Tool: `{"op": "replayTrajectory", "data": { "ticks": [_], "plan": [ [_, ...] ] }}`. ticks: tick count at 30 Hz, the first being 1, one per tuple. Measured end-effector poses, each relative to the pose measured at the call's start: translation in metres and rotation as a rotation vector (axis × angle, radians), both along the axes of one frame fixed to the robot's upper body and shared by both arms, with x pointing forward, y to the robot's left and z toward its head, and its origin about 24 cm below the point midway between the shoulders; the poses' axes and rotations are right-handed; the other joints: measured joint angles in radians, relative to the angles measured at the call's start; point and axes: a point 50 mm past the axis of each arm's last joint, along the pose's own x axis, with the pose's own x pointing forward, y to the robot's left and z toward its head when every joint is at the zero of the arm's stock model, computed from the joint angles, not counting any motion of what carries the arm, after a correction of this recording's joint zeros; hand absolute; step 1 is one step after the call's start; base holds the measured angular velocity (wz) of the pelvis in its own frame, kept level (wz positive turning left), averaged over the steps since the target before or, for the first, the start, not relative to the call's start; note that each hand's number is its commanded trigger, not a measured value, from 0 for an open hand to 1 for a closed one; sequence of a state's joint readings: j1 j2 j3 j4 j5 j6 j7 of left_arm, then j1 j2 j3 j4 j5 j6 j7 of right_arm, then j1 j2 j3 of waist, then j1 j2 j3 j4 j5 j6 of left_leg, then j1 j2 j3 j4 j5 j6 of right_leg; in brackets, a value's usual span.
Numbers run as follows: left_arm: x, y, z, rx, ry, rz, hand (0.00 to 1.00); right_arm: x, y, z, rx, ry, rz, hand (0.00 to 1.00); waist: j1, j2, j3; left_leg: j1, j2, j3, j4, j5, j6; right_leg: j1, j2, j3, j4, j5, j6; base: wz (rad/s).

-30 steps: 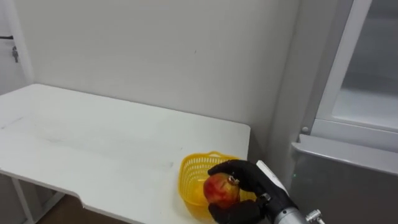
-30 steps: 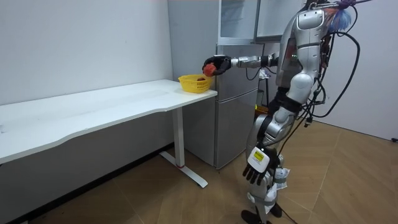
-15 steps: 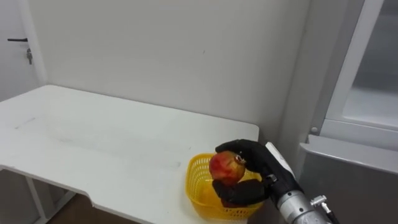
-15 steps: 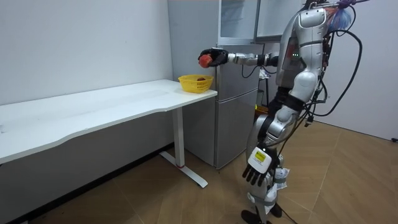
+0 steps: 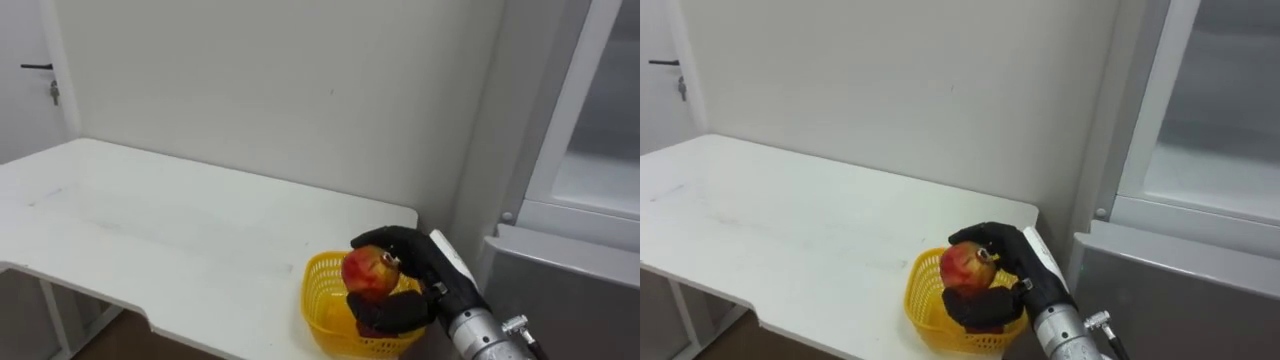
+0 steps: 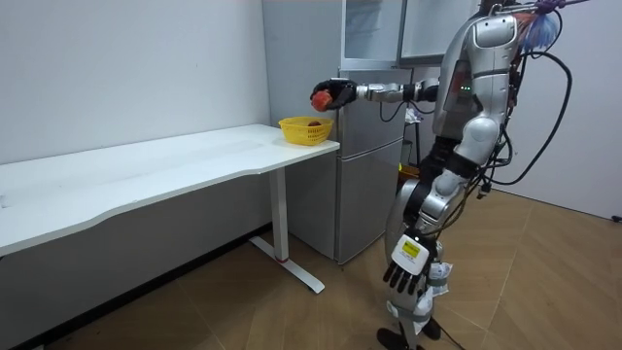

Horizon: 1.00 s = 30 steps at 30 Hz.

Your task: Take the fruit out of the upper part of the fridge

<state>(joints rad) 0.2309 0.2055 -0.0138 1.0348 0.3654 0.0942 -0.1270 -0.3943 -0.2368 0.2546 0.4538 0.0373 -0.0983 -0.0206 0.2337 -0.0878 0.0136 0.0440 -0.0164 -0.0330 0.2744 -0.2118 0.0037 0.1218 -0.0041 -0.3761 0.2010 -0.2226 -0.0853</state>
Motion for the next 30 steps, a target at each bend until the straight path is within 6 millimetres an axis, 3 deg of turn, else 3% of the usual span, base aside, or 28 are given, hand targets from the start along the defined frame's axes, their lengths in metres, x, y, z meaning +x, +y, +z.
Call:
{"op": "replayTrajectory", "data": {
  "ticks": [6, 11, 30],
  "plan": [
    [0.000, 0.000, 0.000, 0.003, 0.007, 0.000, 0.00, 0.004, -0.006, -0.010, -0.016, 0.056, -0.025, 0.00, 0.003, 0.007, 0.0033, -0.009, -0.005, -0.011, 0.000, 0.001, 0.005, -0.001, -0.005, -0.015, 0.003, -0.001, 0.003, 0.08],
    [-0.003, -0.001, 0.000, -0.009, 0.025, -0.016, 0.00, 0.013, -0.011, -0.009, -0.036, 0.080, -0.049, 0.00, -0.001, 0.010, -0.0006, -0.014, -0.014, -0.030, -0.005, 0.004, 0.012, -0.001, -0.012, -0.038, 0.004, -0.003, 0.008, 0.14],
    [-0.002, -0.004, 0.000, -0.046, 0.041, -0.030, 0.00, 0.013, -0.014, -0.016, -0.037, 0.116, -0.058, 0.00, 0.001, -0.004, -0.0039, -0.003, -0.019, -0.032, -0.007, 0.006, 0.015, 0.003, -0.018, -0.042, 0.004, -0.006, 0.014, 0.00]
  ]
}}
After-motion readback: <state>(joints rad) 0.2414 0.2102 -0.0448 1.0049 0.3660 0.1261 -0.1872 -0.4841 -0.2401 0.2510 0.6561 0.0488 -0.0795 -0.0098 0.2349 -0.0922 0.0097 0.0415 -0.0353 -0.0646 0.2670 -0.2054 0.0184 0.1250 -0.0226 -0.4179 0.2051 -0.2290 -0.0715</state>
